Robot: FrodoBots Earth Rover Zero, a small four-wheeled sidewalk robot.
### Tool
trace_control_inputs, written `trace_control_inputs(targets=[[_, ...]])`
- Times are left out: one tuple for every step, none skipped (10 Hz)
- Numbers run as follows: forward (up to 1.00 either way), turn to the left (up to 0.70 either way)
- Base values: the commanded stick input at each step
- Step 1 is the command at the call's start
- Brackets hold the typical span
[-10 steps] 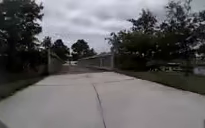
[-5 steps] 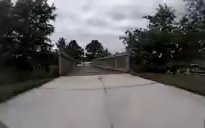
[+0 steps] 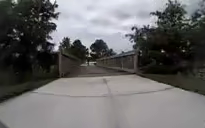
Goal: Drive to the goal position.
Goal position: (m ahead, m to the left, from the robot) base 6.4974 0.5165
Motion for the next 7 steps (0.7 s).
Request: trace_control_inputs(targets=[[0.85,0.34],[0.85,0.15],[0.85,0.18],[0.85,0.34],[0.85,0.34],[0.85,0.19],[0.85,0.00]])
